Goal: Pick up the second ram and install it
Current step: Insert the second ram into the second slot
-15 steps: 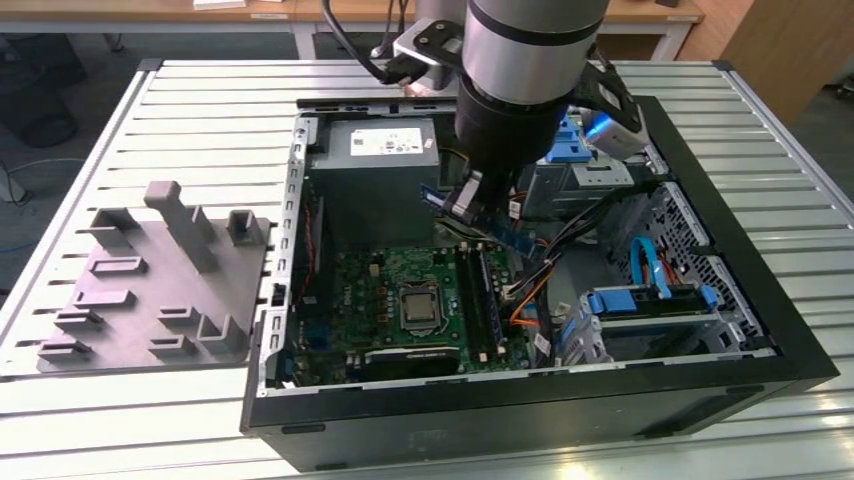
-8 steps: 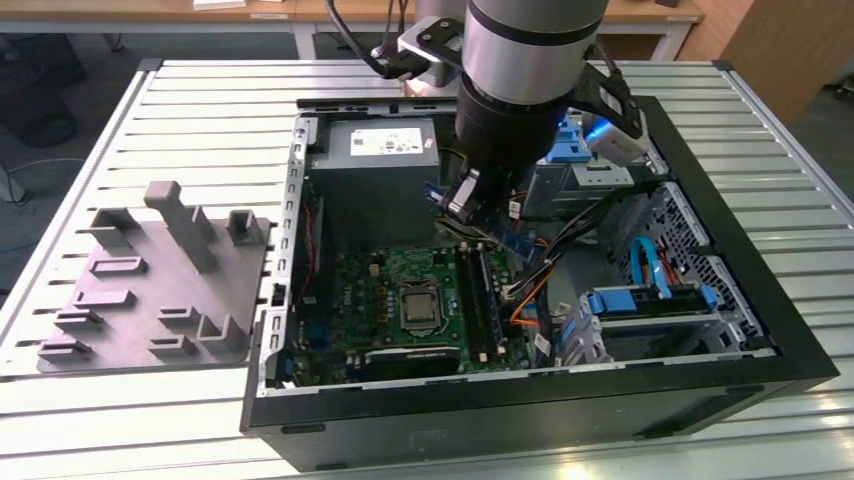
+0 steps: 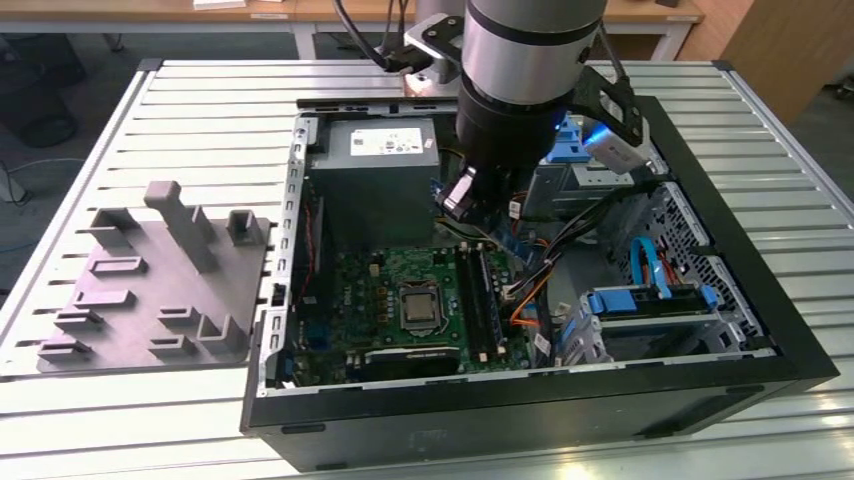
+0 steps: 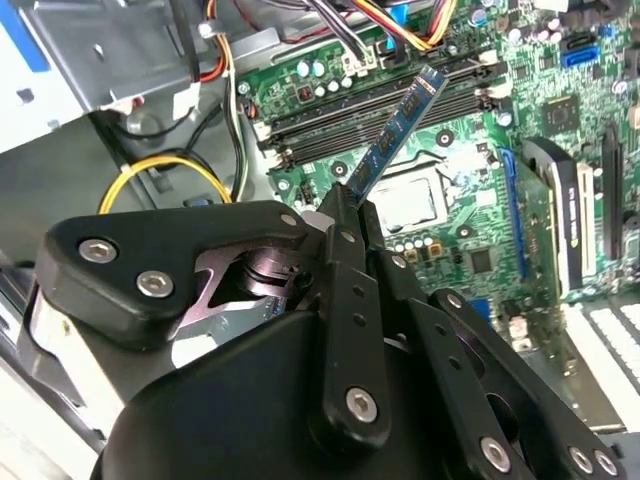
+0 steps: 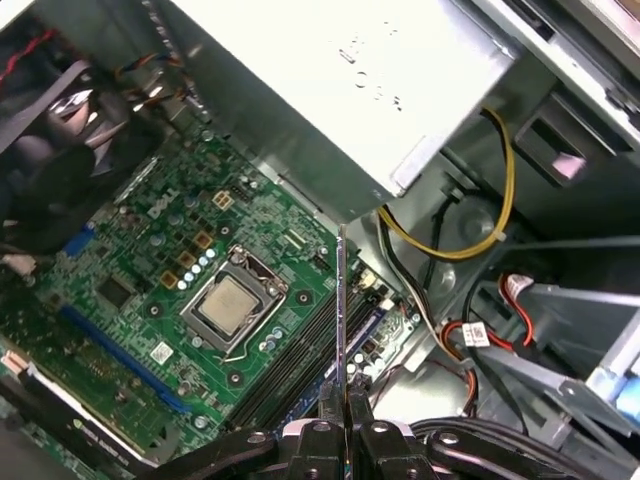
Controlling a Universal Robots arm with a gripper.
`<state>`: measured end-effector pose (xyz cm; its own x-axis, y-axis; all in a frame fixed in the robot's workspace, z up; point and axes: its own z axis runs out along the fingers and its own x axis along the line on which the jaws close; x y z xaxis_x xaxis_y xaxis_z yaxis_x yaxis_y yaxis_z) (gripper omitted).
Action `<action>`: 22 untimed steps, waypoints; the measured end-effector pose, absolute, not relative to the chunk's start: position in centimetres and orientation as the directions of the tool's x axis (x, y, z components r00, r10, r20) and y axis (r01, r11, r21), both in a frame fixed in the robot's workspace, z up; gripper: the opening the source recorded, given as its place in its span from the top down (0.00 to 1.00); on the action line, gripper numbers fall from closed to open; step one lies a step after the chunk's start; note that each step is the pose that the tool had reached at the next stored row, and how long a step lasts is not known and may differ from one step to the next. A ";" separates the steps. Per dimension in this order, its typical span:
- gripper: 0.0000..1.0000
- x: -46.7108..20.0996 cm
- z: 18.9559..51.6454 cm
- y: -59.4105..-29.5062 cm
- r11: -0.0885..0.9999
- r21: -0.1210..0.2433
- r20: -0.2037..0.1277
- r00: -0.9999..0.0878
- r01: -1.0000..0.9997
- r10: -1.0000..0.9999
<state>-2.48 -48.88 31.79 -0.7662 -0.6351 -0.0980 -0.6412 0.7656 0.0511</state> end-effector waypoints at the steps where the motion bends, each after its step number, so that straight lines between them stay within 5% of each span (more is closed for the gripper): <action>1: 0.86 -2.5 31.8 -48.9 0.775 0.051 -0.098 -0.776 -0.630 -0.624; 22: 0.86 -2.5 31.7 -48.9 0.924 0.051 -0.098 -0.923 -0.378 -0.373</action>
<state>-2.48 -48.88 31.73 -0.9228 -0.3725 -0.0979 -0.3785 0.9242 0.0511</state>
